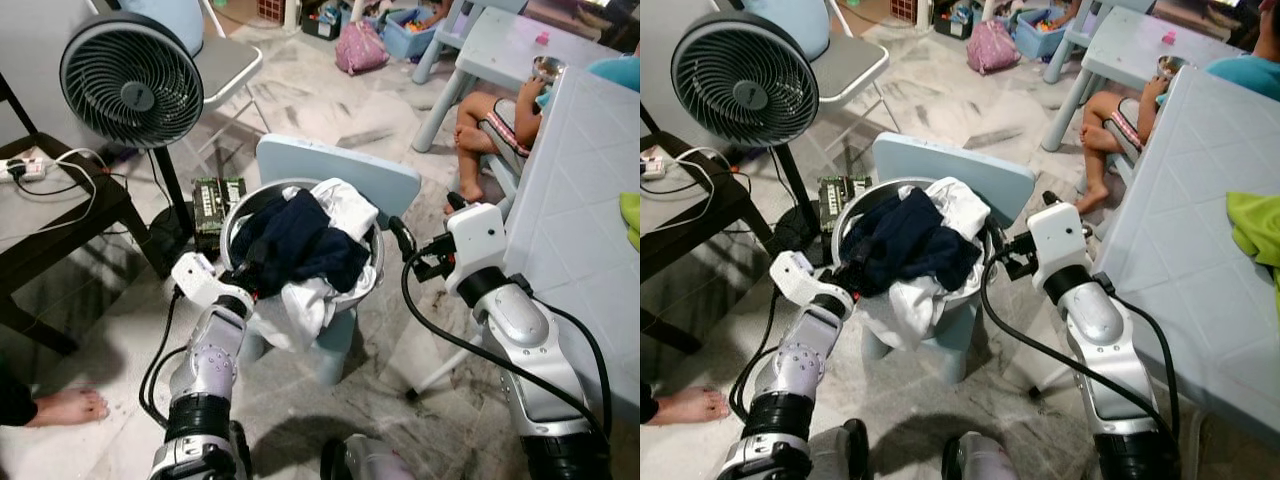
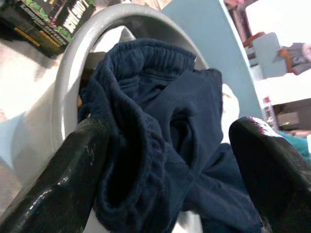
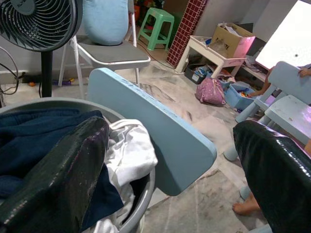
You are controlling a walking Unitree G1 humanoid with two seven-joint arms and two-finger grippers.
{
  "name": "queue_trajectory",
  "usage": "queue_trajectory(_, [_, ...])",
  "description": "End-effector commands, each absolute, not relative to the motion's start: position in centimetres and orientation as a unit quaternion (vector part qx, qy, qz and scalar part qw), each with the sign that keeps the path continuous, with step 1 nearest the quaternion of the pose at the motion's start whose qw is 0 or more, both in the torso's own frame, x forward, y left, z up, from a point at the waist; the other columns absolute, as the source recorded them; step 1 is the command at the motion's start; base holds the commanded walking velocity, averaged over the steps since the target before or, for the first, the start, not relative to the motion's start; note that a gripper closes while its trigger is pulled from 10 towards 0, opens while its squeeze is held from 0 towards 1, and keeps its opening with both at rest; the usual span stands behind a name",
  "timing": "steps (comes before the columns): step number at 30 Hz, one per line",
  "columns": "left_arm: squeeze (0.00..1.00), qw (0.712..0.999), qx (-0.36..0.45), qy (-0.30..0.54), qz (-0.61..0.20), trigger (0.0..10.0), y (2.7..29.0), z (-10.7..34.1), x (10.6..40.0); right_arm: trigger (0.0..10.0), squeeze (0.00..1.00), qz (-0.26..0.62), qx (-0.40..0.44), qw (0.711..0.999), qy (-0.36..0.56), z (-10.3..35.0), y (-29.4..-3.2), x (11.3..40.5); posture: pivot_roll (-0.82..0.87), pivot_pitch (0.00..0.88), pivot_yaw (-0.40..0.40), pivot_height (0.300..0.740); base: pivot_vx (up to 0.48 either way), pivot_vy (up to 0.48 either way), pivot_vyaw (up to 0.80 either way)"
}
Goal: Hang hanger
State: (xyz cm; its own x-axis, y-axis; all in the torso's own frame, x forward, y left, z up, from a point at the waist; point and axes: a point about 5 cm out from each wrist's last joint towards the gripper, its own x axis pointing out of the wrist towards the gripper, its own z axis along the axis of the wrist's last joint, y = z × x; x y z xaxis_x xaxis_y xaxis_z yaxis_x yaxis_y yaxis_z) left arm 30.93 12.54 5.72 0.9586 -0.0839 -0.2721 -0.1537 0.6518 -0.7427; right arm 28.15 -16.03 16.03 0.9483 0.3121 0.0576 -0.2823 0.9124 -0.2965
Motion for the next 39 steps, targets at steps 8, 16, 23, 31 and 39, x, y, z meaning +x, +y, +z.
queue_trajectory(8, [0.0, 0.898, -0.381, 0.192, 0.104, 10.0, 15.1, 3.2, 30.1, 10.0, 0.0, 0.142, -0.139, 0.978, -0.057, 15.9, -15.8, 28.6, -0.12, 0.151, -0.051, 0.74, 0.0, 0.0, 0.0])
queue_trajectory(16, [0.0, 0.89, -0.389, 0.22, 0.09, 10.0, 13.1, 1.9, 29.7, 10.0, 0.0, 0.132, -0.142, 0.979, -0.056, 16.0, -16.3, 28.0, -0.15, 0.161, -0.045, 0.74, 0.0, 0.0, 0.0])
queue_trajectory(23, [0.0, 0.895, -0.383, 0.222, 0.06, 10.0, 11.3, 2.1, 30.9, 10.0, 0.0, 0.13, -0.145, 0.979, -0.059, 16.3, -16.3, 28.1, -0.17, 0.164, -0.046, 0.74, 0.0, 0.0, 0.0])
queue_trajectory(31, [0.0, 0.903, -0.372, 0.211, 0.053, 10.0, 11.0, 2.1, 31.0, 10.0, 0.0, 0.131, -0.146, 0.979, -0.06, 16.3, -16.4, 28.0, -0.18, 0.161, -0.045, 0.74, 0.0, 0.0, 0.0])
queue_trajectory(39, [0.0, 0.906, -0.376, 0.192, 0.042, 0.0, 10.6, 2.2, 31.2, 10.0, 0.0, 0.133, -0.147, 0.978, -0.059, 16.3, -16.4, 27.9, -0.18, 0.159, -0.05, 0.74, 0.0, 0.0, 0.0])
